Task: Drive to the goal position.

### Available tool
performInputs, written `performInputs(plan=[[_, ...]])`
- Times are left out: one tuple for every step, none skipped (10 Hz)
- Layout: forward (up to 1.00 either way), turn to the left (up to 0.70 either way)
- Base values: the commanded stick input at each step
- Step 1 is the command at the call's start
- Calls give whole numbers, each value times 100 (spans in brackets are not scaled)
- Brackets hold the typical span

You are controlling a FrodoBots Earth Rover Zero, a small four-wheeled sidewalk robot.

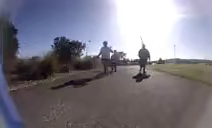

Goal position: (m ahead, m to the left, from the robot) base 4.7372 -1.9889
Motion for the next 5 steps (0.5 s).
performInputs(plan=[[100, -11], [100, -28], [100, -40], [100, -40], [100, -40]])
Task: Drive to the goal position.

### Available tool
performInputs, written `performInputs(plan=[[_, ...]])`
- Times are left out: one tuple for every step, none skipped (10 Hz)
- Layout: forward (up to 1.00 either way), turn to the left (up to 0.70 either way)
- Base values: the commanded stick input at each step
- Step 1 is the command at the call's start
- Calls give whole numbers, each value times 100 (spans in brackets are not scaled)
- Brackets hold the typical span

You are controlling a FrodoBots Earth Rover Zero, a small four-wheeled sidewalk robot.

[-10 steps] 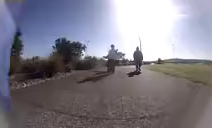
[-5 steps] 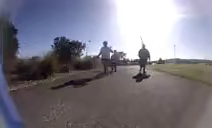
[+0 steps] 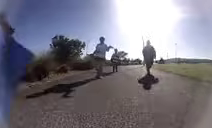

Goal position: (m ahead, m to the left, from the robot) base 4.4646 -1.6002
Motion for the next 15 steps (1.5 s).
performInputs(plan=[[100, 0], [100, 0], [100, 0], [100, 0], [100, 0], [100, 0], [100, 0], [100, 0], [100, 0], [100, 0], [100, 0], [100, 0], [100, 0], [100, 0], [100, 0]])
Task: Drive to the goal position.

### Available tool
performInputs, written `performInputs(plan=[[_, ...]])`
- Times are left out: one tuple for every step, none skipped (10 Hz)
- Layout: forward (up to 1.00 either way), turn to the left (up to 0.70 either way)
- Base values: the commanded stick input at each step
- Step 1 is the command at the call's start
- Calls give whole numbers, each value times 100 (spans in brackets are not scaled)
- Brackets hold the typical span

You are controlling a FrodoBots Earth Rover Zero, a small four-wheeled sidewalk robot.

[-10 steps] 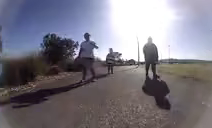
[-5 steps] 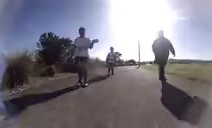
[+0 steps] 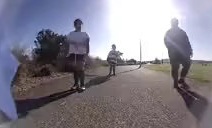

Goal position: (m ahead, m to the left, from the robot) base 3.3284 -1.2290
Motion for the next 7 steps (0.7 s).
performInputs(plan=[[100, 0], [100, -40], [100, -40], [100, -40], [100, -40], [100, -40], [100, -40]])
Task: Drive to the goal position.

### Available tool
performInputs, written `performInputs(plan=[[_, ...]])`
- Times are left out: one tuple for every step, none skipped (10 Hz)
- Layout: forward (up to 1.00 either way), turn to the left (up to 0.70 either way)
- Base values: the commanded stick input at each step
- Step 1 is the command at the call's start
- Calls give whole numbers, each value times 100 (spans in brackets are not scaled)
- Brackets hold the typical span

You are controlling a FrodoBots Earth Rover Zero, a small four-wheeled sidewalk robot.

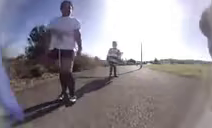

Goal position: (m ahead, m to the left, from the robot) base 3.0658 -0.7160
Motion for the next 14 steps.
performInputs(plan=[[100, -40], [100, -40], [100, -40], [100, -40], [100, -40], [100, 0], [100, 0], [100, 0], [100, 0], [100, 0], [100, 0], [100, 0], [100, 0], [100, 0]])
